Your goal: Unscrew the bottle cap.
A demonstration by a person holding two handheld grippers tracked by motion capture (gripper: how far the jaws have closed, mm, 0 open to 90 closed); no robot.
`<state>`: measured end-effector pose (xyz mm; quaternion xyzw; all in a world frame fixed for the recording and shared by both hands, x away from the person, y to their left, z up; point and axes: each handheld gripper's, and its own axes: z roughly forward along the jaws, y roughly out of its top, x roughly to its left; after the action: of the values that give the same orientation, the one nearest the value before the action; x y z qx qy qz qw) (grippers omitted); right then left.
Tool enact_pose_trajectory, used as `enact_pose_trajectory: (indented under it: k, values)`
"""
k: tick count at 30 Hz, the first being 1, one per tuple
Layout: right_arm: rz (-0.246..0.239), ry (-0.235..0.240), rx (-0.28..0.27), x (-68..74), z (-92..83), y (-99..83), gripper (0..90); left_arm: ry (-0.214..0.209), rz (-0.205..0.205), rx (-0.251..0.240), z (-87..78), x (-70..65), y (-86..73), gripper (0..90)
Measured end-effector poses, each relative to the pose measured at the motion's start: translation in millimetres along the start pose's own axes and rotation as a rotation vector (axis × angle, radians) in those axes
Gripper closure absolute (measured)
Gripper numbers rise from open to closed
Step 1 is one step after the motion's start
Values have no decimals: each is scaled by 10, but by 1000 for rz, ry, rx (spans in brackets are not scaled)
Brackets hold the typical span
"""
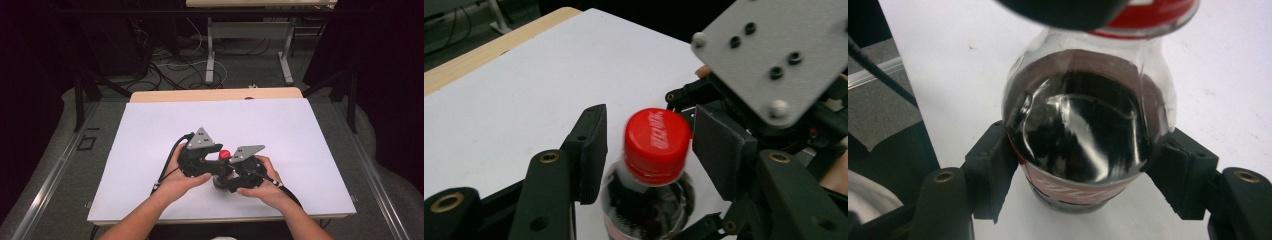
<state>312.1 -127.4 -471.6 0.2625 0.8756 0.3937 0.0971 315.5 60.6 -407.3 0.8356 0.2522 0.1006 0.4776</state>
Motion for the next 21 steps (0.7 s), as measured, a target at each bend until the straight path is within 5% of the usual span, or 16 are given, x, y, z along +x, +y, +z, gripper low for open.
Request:
enact_pose_trajectory:
  k: [5, 9, 17, 21]
  values:
    - [-11, 11, -4, 18, 4, 8, 317, -89, -7, 3, 24, 106, -3, 489]
    - [-11, 12, -4, 45, 18, 13, 317, -116, -25, -13, 87, 99, -10, 555]
    - [0, -7, 10, 35, 27, 4, 318, 13, -11, -24, 135, -54, -10, 612]
    - [3, -1, 11, 38, 25, 4, 317, -7, 2, 2, 109, -63, 8, 533]
